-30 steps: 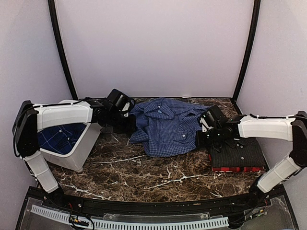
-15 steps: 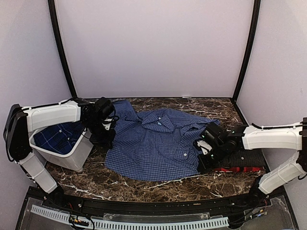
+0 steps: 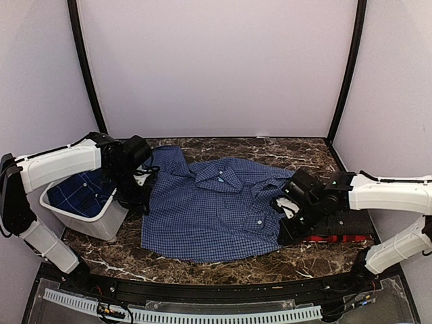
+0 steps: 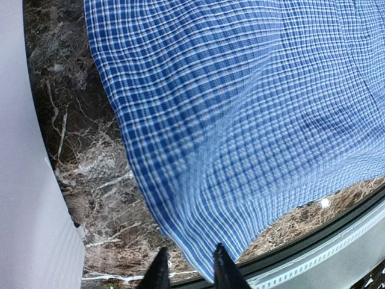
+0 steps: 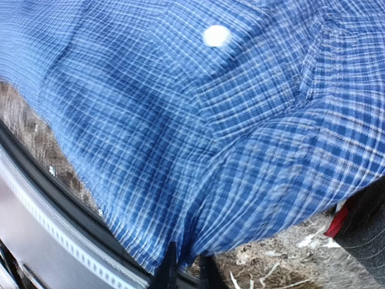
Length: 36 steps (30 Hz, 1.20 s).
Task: Fold and stack the long sleeve shirts
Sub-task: Move the crumpled shirt to the center of the board.
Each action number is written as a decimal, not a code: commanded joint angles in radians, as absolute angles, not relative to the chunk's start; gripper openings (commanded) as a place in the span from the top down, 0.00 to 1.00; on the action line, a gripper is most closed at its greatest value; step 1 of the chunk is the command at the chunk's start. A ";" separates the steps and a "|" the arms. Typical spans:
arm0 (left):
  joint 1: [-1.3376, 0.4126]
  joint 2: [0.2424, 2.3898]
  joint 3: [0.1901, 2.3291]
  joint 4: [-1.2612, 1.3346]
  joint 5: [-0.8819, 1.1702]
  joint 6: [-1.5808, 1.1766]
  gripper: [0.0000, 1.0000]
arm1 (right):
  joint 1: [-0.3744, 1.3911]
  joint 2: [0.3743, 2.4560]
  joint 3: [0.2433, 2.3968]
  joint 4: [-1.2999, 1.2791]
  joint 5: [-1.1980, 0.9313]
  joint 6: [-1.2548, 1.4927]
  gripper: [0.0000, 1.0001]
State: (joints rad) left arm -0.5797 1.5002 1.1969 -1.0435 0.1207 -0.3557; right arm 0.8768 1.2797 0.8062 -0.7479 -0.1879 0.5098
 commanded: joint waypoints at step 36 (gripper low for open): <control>-0.768 1.688 0.923 -0.411 0.268 -0.619 0.48 | 0.984 1.726 1.043 -0.472 0.196 0.468 0.23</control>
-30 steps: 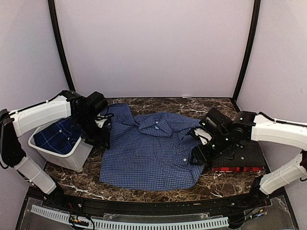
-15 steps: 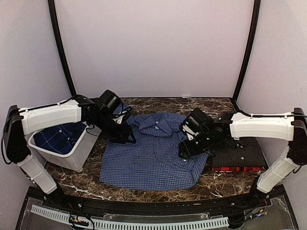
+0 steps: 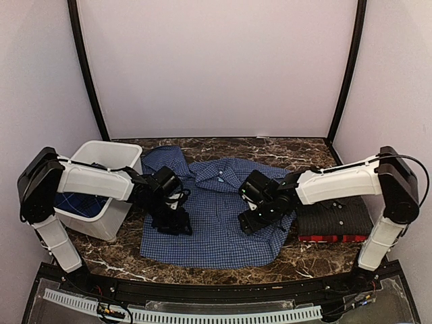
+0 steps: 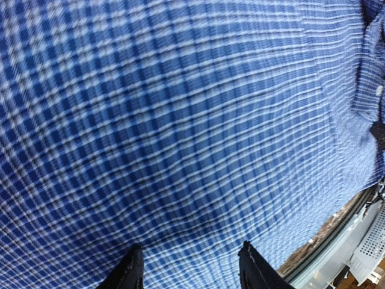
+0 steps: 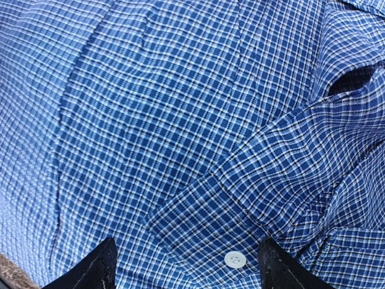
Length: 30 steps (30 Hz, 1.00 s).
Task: Fold and stack the long sleeve shirts
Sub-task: Move the crumpled shirt to the center of the board.
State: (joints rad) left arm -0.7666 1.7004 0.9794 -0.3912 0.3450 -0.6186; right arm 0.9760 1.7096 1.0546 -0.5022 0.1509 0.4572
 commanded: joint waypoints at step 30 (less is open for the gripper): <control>-0.747 1.605 0.815 -0.571 0.092 -0.577 0.48 | 1.053 1.831 1.154 -0.559 0.260 0.554 0.75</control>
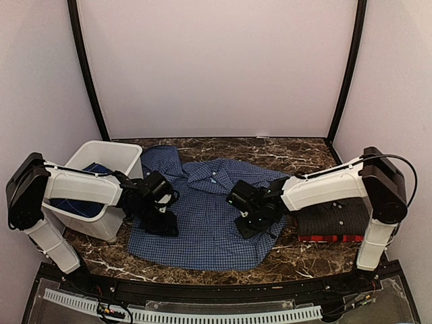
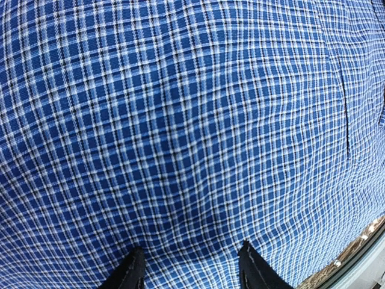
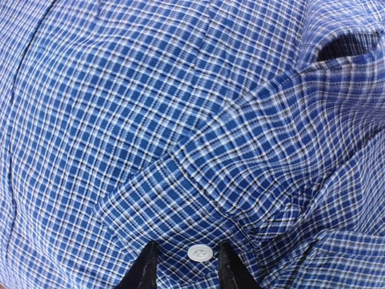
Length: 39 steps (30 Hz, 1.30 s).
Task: Fold and stack the long sleeve shirts
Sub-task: Move the crumpled shirt to the center of the board, then smooth out the crumpled shirt at the center of the board.
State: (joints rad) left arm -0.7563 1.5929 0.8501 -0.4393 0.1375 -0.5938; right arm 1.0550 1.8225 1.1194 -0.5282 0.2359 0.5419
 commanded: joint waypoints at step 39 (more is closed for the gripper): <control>-0.744 1.613 0.841 -0.591 0.090 -0.555 0.48 | 0.953 1.775 1.123 -0.520 0.264 0.541 0.82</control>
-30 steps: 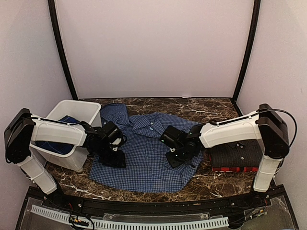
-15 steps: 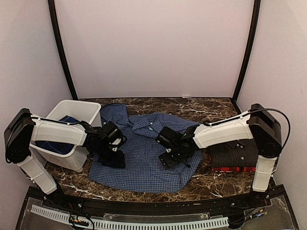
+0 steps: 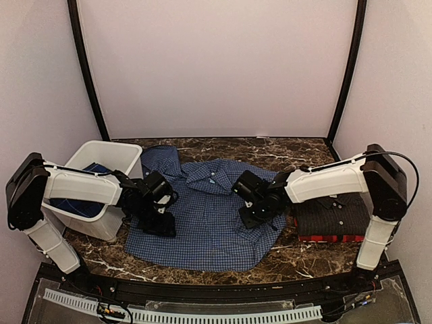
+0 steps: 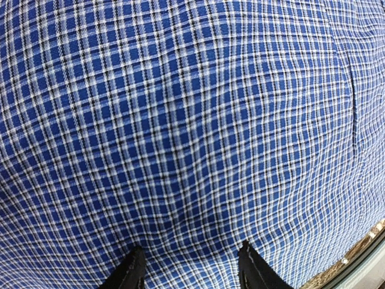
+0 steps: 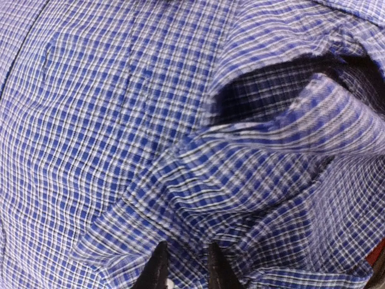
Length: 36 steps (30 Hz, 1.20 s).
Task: Fold and stack the long sleeve shirts
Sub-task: Smooth out the crumpled shirt at the center of the board.
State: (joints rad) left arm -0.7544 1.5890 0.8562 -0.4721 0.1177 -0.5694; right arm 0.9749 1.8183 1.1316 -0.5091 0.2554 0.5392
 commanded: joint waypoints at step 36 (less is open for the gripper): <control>-0.741 1.634 0.853 -0.596 0.097 -0.541 0.49 | 0.996 1.810 1.076 -0.445 0.234 0.498 0.70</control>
